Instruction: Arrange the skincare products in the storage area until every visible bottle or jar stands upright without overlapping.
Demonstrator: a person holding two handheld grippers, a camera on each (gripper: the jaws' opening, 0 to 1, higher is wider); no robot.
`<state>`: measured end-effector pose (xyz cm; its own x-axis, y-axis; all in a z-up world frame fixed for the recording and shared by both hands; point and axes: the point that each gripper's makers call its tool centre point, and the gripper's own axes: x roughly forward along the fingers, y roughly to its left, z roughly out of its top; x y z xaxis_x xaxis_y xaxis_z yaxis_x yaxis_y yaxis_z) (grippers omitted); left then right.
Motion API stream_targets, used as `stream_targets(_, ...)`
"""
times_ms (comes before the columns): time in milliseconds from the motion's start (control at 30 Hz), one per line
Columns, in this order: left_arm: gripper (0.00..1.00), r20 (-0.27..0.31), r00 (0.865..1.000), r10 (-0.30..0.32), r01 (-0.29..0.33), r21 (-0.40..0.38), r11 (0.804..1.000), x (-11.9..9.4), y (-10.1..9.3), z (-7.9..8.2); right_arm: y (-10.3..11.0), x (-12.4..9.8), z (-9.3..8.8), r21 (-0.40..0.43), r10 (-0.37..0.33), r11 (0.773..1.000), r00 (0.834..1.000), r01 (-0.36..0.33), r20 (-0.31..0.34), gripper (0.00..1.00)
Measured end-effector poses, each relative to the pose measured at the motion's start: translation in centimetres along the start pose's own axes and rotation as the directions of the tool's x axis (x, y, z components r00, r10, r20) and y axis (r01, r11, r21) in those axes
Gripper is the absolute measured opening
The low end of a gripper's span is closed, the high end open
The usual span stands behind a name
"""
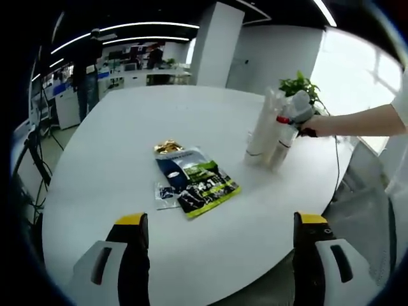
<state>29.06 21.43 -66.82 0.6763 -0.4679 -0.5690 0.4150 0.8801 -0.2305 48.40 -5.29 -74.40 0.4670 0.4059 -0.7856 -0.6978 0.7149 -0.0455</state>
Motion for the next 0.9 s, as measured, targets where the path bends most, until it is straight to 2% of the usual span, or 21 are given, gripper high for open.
stream_targets(100,0.92,0.002,1.0,0.001,-0.001,0.002,1.0,-0.1,0.0,0.1,0.0,-0.3,-0.3,0.004,-0.007,1.0,1.0,0.007,-0.001,0.2)
stream_targets(433,0.92,0.014,1.0,-0.019,0.019,0.015,1.0,-0.2,-0.5,0.8,0.1,-2.7,-2.0,0.125,-0.012,0.992,0.999,0.006,0.046,0.19)
stream_targets(733,0.92,0.025,0.999,-0.049,0.048,0.036,0.998,-0.3,-1.3,1.5,0.3,-6.1,-4.2,0.208,-0.038,0.978,0.996,0.02,0.084,0.19)
stream_targets(900,0.91,0.028,0.998,-0.063,0.062,0.047,0.997,-0.4,-1.8,1.8,0.4,-7.9,-5.2,0.273,-0.058,0.962,0.991,0.023,0.122,0.19)
